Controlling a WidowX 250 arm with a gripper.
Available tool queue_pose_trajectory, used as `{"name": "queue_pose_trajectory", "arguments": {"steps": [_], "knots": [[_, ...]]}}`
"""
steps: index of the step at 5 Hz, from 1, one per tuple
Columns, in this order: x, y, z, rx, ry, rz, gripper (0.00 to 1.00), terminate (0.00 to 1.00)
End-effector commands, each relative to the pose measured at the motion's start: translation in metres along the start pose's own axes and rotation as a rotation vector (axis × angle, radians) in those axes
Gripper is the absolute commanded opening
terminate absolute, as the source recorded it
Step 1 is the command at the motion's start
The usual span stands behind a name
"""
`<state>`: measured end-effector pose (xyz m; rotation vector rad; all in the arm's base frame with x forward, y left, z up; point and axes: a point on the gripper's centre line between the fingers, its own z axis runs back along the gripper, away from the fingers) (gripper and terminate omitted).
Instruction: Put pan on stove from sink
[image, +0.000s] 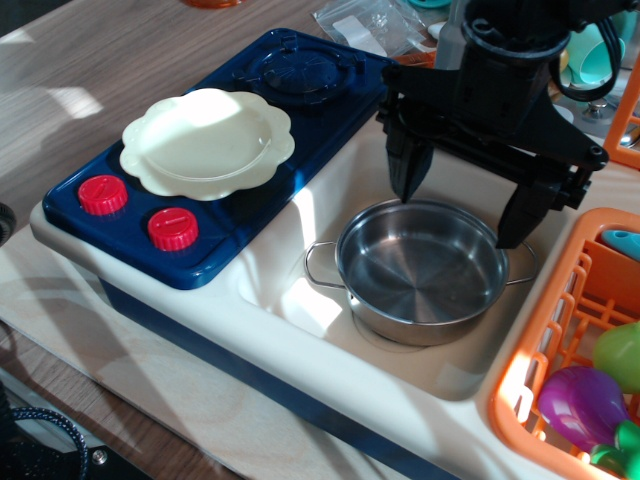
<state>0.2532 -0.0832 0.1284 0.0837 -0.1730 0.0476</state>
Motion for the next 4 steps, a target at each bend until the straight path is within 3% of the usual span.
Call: {"name": "queue_pose_trajectory", "arguments": {"steps": [1, 2, 4], "knots": [[0.0, 0.0, 0.0, 0.0, 0.0, 0.0, 1.0, 0.0], [-0.008, -0.002, 0.004, 0.008, -0.09, -0.148, 1.0, 0.0], [-0.017, -0.002, 0.005, -0.027, -0.21, -0.431, 1.0, 0.0]]}}
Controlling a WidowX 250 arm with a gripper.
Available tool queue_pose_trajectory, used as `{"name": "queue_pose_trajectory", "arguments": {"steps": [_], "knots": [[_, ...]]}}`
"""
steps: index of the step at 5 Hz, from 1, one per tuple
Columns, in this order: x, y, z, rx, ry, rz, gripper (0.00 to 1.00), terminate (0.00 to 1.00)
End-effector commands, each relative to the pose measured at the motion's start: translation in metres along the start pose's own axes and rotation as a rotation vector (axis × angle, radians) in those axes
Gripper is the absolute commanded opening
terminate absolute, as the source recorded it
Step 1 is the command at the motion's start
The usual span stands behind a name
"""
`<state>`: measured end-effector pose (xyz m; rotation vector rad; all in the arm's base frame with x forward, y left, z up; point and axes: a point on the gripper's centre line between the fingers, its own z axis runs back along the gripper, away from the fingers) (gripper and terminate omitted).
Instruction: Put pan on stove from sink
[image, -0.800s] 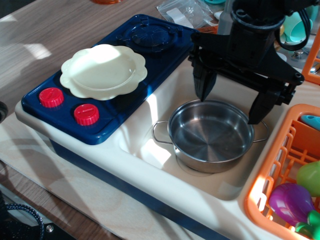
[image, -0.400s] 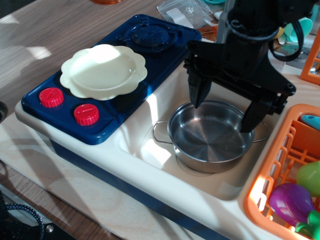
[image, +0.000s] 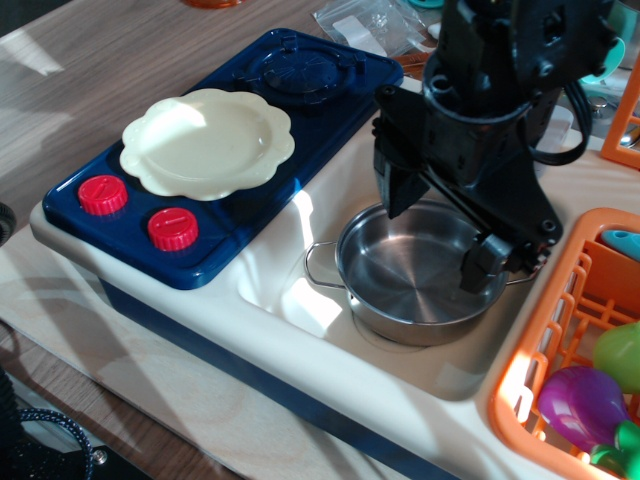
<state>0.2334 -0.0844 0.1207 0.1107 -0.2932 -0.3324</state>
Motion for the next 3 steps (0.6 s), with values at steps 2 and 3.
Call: {"name": "queue_pose_trajectory", "arguments": {"steps": [2, 3], "knots": [[-0.003, -0.013, 0.003, -0.062, -0.096, -0.24, 1.0, 0.0], [-0.014, -0.016, 0.0, -0.065, -0.087, -0.267, 1.0, 0.0]]}}
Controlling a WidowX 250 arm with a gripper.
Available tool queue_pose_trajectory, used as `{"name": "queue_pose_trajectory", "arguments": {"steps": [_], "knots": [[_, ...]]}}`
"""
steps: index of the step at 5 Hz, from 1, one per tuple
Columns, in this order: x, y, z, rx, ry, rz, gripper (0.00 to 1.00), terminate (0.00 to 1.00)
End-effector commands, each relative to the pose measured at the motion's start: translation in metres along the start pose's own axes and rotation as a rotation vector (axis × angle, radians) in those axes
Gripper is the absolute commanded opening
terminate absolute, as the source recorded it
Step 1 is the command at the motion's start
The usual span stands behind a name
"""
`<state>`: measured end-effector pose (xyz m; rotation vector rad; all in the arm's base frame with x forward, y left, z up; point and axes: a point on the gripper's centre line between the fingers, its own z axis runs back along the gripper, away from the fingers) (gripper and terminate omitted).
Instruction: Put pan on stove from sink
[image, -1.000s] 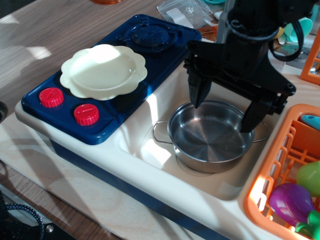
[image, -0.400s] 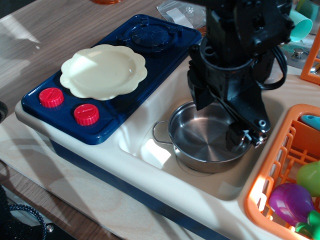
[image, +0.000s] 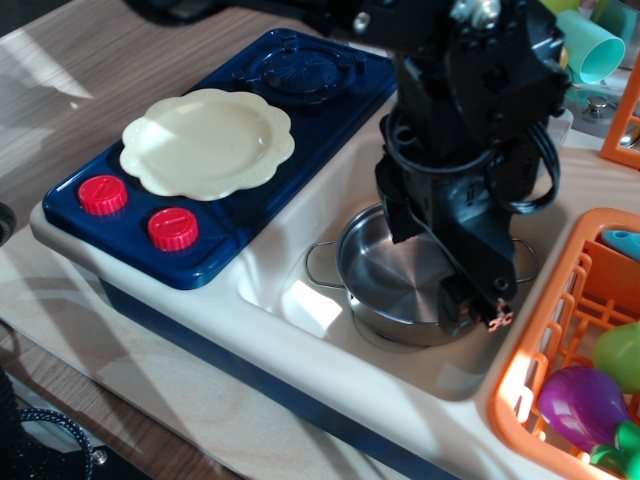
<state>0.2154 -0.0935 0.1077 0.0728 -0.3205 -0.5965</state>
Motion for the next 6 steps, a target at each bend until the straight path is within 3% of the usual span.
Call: {"name": "queue_pose_trajectory", "arguments": {"steps": [1, 5, 6], "knots": [[-0.008, 0.007, -0.002, -0.006, -0.052, -0.049, 1.0, 0.0], [-0.013, 0.011, -0.046, -0.042, -0.171, -0.087, 1.0, 0.0], [-0.012, 0.011, -0.048, -0.049, -0.173, -0.079, 0.0, 0.0]]}}
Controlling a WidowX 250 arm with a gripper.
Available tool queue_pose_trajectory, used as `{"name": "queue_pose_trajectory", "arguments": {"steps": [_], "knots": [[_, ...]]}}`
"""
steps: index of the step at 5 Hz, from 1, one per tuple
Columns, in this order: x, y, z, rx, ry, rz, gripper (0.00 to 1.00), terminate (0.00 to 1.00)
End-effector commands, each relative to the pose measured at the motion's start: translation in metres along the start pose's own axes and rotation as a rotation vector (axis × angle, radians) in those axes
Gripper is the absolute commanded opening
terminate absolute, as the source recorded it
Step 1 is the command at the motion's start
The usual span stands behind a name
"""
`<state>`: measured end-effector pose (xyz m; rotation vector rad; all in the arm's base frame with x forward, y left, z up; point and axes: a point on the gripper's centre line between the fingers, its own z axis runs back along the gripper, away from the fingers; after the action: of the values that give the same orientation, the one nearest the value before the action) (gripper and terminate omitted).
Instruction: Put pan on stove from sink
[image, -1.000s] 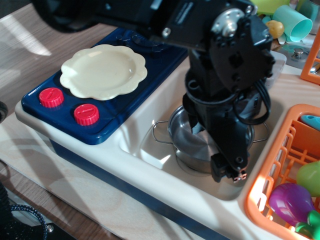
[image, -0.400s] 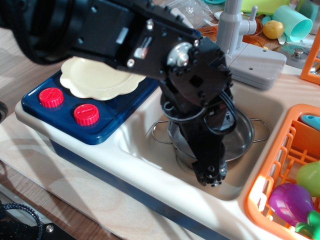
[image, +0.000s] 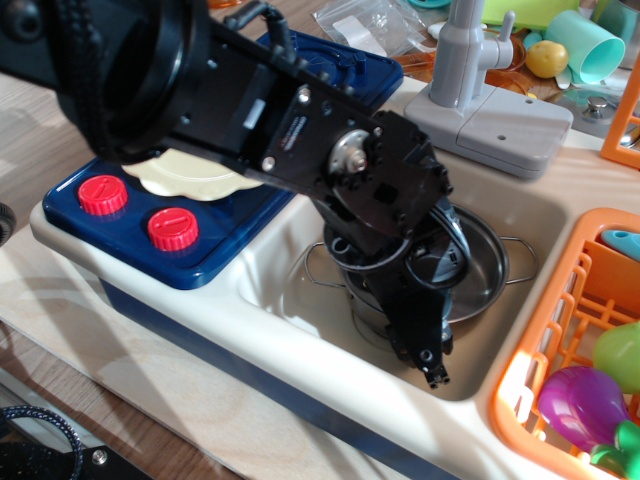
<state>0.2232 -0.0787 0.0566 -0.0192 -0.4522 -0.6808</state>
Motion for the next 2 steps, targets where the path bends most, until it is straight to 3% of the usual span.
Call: {"name": "queue_pose_trajectory", "arguments": {"steps": [1, 2], "knots": [[0.008, 0.003, 0.009, 0.012, 0.006, -0.007, 0.0, 0.0], [0.016, 0.0, 0.021, 0.013, 0.039, 0.003, 0.0, 0.0]]}}
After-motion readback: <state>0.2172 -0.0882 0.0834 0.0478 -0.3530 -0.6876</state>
